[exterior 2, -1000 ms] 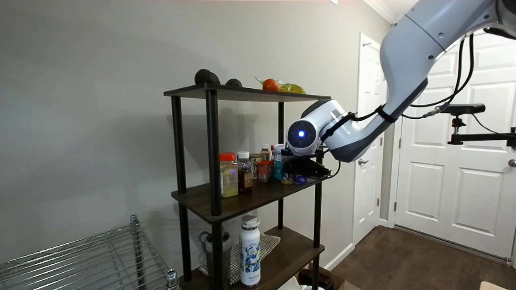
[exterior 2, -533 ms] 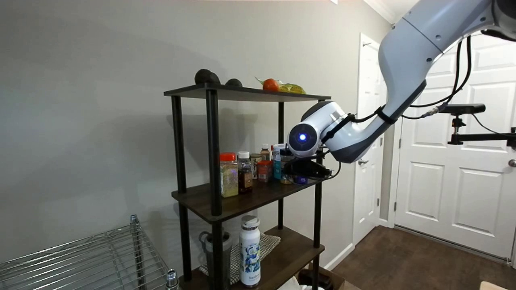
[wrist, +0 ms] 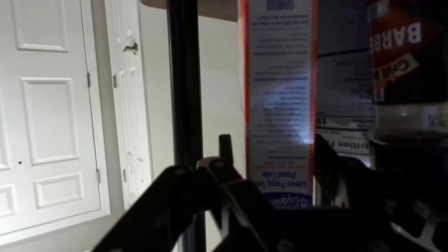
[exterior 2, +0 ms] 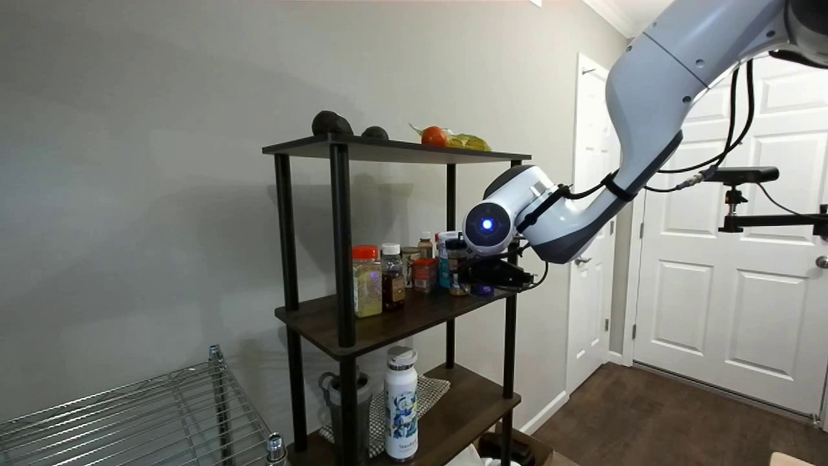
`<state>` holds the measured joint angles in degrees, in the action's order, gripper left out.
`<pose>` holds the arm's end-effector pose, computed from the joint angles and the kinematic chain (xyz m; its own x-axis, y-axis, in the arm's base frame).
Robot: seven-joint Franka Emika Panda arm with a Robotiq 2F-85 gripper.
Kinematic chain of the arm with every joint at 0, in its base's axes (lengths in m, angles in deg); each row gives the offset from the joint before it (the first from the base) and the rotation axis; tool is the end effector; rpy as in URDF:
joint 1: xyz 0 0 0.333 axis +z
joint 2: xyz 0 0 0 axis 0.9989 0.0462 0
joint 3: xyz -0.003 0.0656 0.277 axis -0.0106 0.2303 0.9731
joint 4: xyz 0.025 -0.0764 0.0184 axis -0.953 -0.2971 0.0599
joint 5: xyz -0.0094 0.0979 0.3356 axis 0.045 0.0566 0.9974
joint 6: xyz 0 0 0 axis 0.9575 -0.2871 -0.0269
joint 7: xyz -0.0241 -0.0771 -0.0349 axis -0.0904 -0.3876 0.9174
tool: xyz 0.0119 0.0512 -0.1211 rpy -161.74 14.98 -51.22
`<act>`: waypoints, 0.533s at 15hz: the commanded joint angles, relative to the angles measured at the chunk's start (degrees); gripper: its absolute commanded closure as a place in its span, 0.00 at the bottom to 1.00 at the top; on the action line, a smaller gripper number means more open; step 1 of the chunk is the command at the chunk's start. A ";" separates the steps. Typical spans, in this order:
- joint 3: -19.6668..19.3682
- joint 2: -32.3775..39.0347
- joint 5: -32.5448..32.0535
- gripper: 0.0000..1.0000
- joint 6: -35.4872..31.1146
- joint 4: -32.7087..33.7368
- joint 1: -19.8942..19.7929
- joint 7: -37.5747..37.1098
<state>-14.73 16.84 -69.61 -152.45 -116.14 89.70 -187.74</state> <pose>0.5362 -0.0305 0.3705 0.0837 -0.2197 0.9720 -0.7948 -0.6030 -0.0679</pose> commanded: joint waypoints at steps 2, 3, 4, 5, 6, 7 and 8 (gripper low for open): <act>0.32 0.14 -1.39 0.05 -1.69 -0.41 -0.89 0.04; 0.41 0.08 -1.31 0.02 -1.62 -0.61 -0.82 -0.04; 0.49 0.10 -1.28 0.00 -1.55 -0.72 -0.77 -0.06; 0.66 -0.03 -1.16 0.00 -1.34 -1.03 -0.64 -0.14; 0.79 -0.12 -1.15 0.00 -1.31 -1.24 -0.57 -0.18; 1.05 -0.37 -1.07 0.00 -1.06 -1.74 -0.37 -0.30; 1.23 -0.46 -1.04 0.00 -0.90 -1.99 -0.27 -0.34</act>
<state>-14.18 17.51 -69.62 -152.46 -116.52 89.75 -187.75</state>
